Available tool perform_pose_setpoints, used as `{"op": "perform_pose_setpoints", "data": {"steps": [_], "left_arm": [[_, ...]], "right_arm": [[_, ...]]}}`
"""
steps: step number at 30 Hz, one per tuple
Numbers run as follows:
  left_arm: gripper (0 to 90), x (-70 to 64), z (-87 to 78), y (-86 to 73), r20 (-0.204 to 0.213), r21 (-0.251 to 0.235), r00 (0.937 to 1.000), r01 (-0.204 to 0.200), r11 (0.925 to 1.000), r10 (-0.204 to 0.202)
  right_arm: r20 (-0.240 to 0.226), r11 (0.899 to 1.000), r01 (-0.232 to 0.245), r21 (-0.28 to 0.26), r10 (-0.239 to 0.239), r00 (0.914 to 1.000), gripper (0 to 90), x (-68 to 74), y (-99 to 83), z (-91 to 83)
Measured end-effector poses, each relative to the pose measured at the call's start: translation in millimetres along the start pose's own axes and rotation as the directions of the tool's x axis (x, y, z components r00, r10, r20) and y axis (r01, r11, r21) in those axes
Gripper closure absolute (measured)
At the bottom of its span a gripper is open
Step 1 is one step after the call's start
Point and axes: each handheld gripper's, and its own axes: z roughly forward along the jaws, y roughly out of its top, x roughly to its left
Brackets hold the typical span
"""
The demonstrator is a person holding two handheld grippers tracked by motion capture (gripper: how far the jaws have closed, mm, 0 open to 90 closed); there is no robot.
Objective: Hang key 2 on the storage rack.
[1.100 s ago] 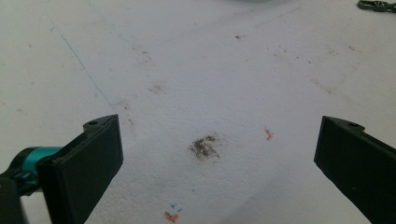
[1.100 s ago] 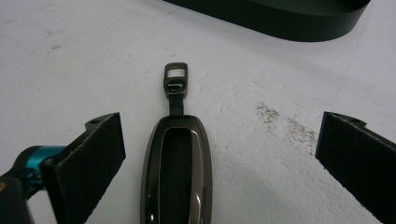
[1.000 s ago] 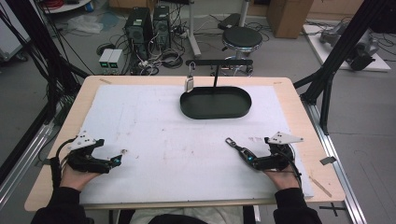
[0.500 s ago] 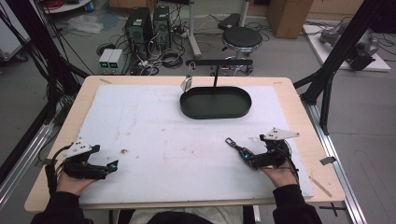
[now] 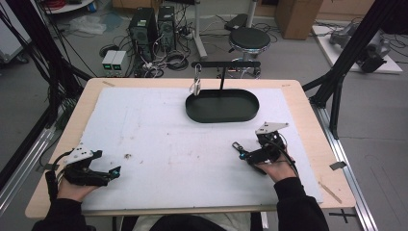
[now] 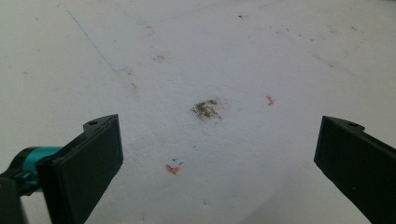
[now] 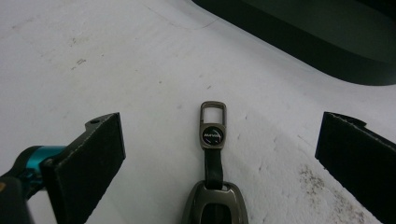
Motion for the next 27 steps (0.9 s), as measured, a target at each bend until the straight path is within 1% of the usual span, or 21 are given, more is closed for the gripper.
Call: {"op": "perform_pose_setpoints", "data": {"steps": [5,6,7,8,9,10,11,12,15,17,18,19,21,22,23,24,25,26,27], "left_arm": [[1.7,0.0,-0.7,-0.1,0.006,-0.005,1.0000,-0.002,1.0000,0.002],[1.7,-0.1,-0.8,-0.1,0.007,-0.006,1.0000,-0.002,1.0000,0.002],[1.7,0.2,-0.7,-0.1,0.012,-0.007,0.9999,-0.003,1.0000,0.003],[1.7,0.1,-0.6,-0.2,0.013,-0.007,0.9999,-0.002,1.0000,0.002],[1.7,0.1,-0.6,-0.2,0.013,-0.007,0.9999,-0.002,1.0000,0.002],[1.7,0.0,-0.1,-0.3,0.015,-0.004,0.9999,-0.003,1.0000,0.003],[1.7,0.0,-0.1,-0.3,0.015,-0.004,0.9999,-0.003,1.0000,0.003],[1.7,0.3,0.2,-0.4,0.017,-0.001,0.9998,-0.003,1.0000,0.003],[1.7,1.0,0.1,-0.9,0.015,0.000,0.9999,-0.001,1.0000,0.001],[1.7,1.8,-1.1,-1.4,0.012,-0.003,0.9999,0.002,1.0000,-0.002],[1.7,2.0,-1.5,-1.7,0.010,-0.007,0.9999,0.005,1.0000,-0.005],[1.7,2.0,-1.4,-1.7,0.011,-0.007,0.9999,0.004,1.0000,-0.004],[1.7,1.2,-1.2,-1.6,0.011,-0.004,0.9999,0.004,1.0000,-0.004],[1.7,1.0,-1.0,-1.6,0.013,-0.002,0.9999,0.000,1.0000,0.000],[1.7,1.0,-1.0,-1.6,0.013,-0.002,0.9999,0.000,1.0000,0.000],[1.7,0.7,-0.7,-1.7,0.011,0.001,0.9999,0.000,1.0000,0.000],[1.7,0.3,-0.4,-1.8,0.009,0.002,1.0000,-0.002,1.0000,0.002],[1.7,-0.2,0.0,-1.8,0.009,0.006,0.9999,-0.007,1.0000,0.007],[1.7,-0.5,0.1,-1.8,0.007,0.008,0.9999,-0.008,0.9999,0.008]], "right_arm": [[0.001,0.999,0.010,0.048,-0.010,0.9999,0.6,-0.5,9.5,9.0],[0.001,0.999,0.010,0.048,-0.010,0.9999,0.6,-0.5,9.5,9.0],[-0.003,0.997,0.015,0.076,-0.015,0.9999,0.7,-0.9,12.4,13.7],[-0.005,0.996,0.014,0.087,-0.014,0.9999,0.7,-1.0,13.6,16.2],[-0.005,0.996,0.014,0.087,-0.014,0.9999,0.7,-1.0,13.6,16.2],[-0.008,0.994,0.017,0.112,-0.016,0.9998,0.7,-1.6,14.8,21.9],[-0.008,0.994,0.017,0.112,-0.016,0.9998,0.7,-1.6,14.8,21.9],[-0.007,0.990,0.020,0.142,-0.019,0.9998,0.6,-2.9,15.0,27.8],[-0.015,0.982,0.018,0.189,-0.015,0.9998,0.7,-4.4,13.8,36.1],[-0.005,0.973,0.027,0.228,-0.027,0.9996,0.7,-4.0,12.2,41.6],[-0.007,0.968,0.029,0.247,-0.028,0.9996,0.7,-3.9,11.6,43.4],[-0.005,0.965,0.036,0.259,-0.036,0.9993,0.7,-4.3,10.8,45.4],[0.001,0.960,0.035,0.279,-0.037,0.9993,0.7,-5.1,9.7,48.1],[0.005,0.957,0.028,0.289,-0.030,0.9995,1.2,-5.5,9.2,48.8],[0.005,0.957,0.028,0.289,-0.030,0.9995,1.2,-5.5,9.2,48.8],[0.003,0.955,0.023,0.294,-0.025,0.9997,5.6,-6.0,9.0,48.9],[-0.005,0.952,0.011,0.306,-0.010,0.9999,7.5,-6.0,8.8,47.8],[-0.011,0.950,0.006,0.312,-0.003,0.9999,11.6,-6.0,8.7,47.1],[-0.020,0.949,0.006,0.314,0.000,0.9998,18.4,-6.4,8.4,46.6]]}}
